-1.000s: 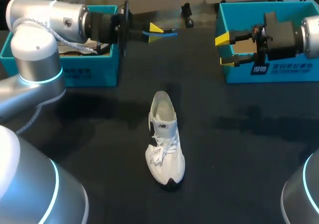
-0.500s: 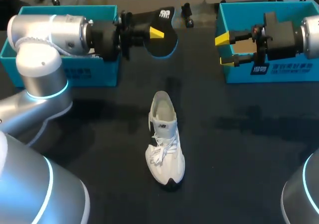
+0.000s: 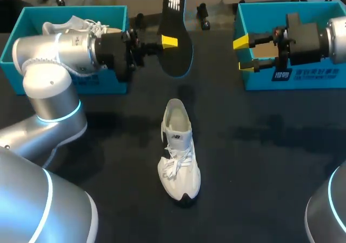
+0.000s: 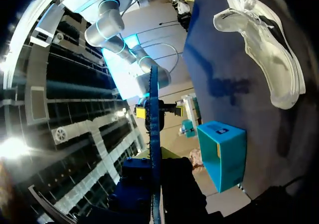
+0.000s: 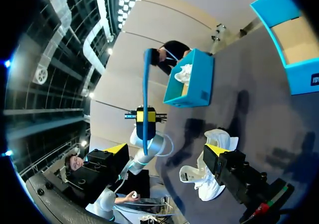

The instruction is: Take the shoe out of the shoebox, open the shoe tongue, remove and reinsert the insole, then place the shoe into the shoebox

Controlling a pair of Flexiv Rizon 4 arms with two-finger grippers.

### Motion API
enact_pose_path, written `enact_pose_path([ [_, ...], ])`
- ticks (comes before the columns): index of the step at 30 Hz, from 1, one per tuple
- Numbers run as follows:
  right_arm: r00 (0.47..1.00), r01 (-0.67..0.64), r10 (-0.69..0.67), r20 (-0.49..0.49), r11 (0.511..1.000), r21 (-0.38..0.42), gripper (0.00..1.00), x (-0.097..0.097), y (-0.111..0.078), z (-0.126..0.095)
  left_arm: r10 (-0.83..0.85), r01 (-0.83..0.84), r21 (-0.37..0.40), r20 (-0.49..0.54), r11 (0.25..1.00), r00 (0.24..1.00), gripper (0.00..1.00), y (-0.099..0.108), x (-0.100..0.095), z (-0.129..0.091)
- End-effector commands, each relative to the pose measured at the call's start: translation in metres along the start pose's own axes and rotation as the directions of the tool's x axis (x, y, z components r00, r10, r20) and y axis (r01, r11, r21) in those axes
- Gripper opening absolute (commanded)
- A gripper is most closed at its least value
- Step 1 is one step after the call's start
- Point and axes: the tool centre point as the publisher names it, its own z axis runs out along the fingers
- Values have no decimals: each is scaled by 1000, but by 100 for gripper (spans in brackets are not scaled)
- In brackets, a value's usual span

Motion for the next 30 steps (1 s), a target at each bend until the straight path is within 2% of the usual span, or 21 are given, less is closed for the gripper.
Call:
enact_pose_path([
  [1, 1000, 3, -3, -1, 1000, 0, 100, 0, 1, 7, -5, 5, -14, -3, 1000, 1000, 0, -6, 1, 2],
  [11, 998, 26, -27, 50, 999, 30, 100, 6, 4, 27, 12, -13, -51, -27, 999, 1000, 0, -6, 5, 2],
  [21, 999, 39, -38, -5, 998, 49, 99, 11, 8, 55, 44, -46, -52, -33, 998, 998, 0, 0, 15, 21],
  [23, 999, 37, -37, -12, 998, 57, 80, 11, 7, 59, 46, -48, -53, -35, 997, 998, 0, 2, 18, 24],
  [24, 999, 38, -37, -17, 997, 63, 66, 11, 7, 63, 44, -46, -57, -39, 997, 998, 0, 3, 20, 27],
  [28, 999, 32, -30, -24, 996, 80, 60, 11, 5, 68, 44, -46, -61, -41, 997, 998, 0, 4, 22, 33],
  [30, 999, 27, -25, -27, 996, 87, 52, 10, 4, 69, 44, -46, -56, -35, 997, 998, 0, 3, 20, 35],
])
